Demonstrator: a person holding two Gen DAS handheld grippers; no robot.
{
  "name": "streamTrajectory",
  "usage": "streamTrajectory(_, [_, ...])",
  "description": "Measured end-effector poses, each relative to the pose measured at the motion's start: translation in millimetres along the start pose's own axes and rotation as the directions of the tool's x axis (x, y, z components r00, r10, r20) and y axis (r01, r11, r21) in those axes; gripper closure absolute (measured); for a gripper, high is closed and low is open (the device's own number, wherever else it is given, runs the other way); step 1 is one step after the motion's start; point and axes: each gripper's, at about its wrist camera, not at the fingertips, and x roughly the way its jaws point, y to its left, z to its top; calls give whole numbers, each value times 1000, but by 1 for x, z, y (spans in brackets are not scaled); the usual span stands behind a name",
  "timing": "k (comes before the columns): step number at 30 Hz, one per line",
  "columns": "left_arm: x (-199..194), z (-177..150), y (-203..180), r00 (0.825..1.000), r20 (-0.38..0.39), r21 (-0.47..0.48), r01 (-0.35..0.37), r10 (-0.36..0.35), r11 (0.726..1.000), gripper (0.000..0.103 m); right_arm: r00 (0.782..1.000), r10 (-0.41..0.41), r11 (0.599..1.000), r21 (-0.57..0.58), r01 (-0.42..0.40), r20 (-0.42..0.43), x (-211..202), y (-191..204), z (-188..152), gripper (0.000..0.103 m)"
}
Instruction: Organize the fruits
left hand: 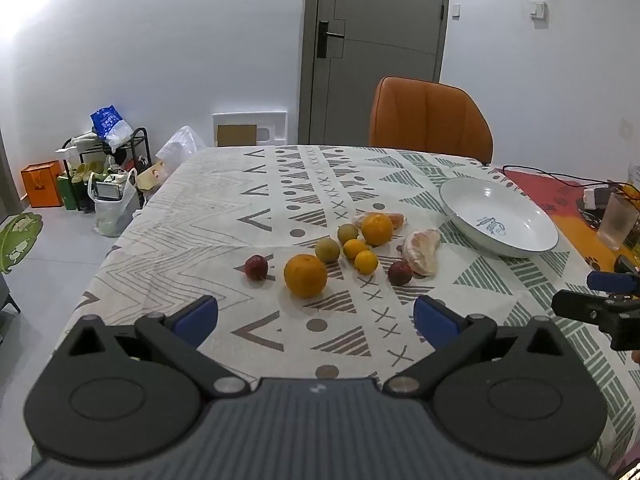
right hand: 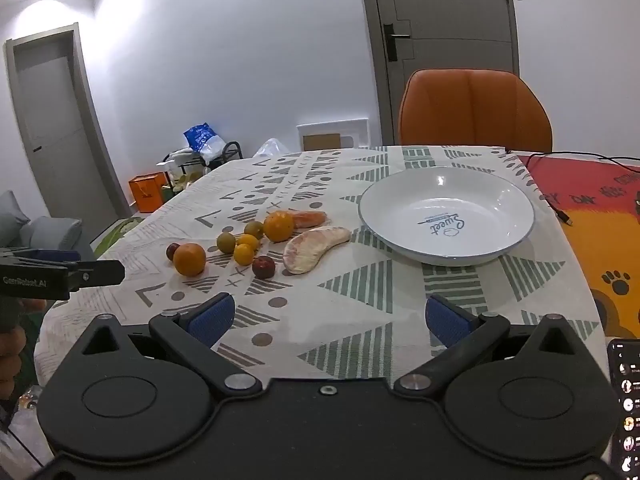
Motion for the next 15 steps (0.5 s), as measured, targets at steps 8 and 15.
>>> streamTrajectory(8, [0,1,1,1000,4,-1,-2,2,1000,0,1000,-18,1000,-5,18,-5,-2,-4,0,0])
streamTrajectory(15, [-1,1,1,1000,5,0,-3,3,1000,0,1000,-20,1000,-12,20,-5,-2,-2,0,0])
